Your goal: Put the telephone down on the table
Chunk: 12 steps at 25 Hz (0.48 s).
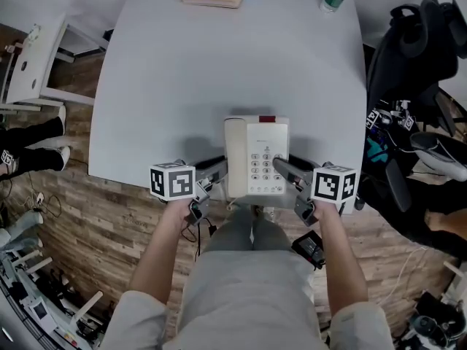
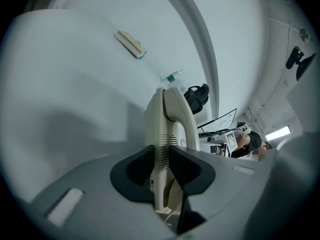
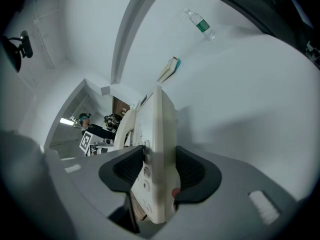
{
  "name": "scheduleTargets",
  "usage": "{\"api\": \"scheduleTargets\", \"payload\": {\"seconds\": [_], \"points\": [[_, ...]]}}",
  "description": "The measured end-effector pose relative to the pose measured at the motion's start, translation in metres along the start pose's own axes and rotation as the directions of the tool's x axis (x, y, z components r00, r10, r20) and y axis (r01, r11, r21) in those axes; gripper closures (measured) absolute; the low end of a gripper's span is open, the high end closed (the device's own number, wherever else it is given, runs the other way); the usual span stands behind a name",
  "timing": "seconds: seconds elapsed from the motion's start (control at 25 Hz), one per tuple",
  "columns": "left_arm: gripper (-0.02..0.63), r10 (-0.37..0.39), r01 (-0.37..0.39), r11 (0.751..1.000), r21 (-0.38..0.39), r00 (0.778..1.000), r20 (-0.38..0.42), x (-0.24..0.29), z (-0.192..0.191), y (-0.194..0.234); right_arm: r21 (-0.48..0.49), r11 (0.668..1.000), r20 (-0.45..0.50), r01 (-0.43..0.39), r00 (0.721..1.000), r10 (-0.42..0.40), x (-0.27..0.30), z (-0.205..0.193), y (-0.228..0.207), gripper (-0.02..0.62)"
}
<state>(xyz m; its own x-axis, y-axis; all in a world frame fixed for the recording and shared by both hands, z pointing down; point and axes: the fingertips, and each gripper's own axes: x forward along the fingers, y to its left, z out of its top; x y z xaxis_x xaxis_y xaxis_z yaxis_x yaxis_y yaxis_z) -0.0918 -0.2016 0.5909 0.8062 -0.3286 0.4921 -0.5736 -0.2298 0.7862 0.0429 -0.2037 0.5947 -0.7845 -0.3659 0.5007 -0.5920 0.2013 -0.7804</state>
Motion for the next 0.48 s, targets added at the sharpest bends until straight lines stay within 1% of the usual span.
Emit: {"api": "scheduleTargets", "payload": {"seconds": [0.48], "points": [[0.502,-0.006,0.005,1.000,-0.017,1.000,-0.018,0.016,0.001,0.016,0.005,1.000,-0.006,0.024,1.000,-0.024,0.010,0.003,-0.017,0.386]]}}
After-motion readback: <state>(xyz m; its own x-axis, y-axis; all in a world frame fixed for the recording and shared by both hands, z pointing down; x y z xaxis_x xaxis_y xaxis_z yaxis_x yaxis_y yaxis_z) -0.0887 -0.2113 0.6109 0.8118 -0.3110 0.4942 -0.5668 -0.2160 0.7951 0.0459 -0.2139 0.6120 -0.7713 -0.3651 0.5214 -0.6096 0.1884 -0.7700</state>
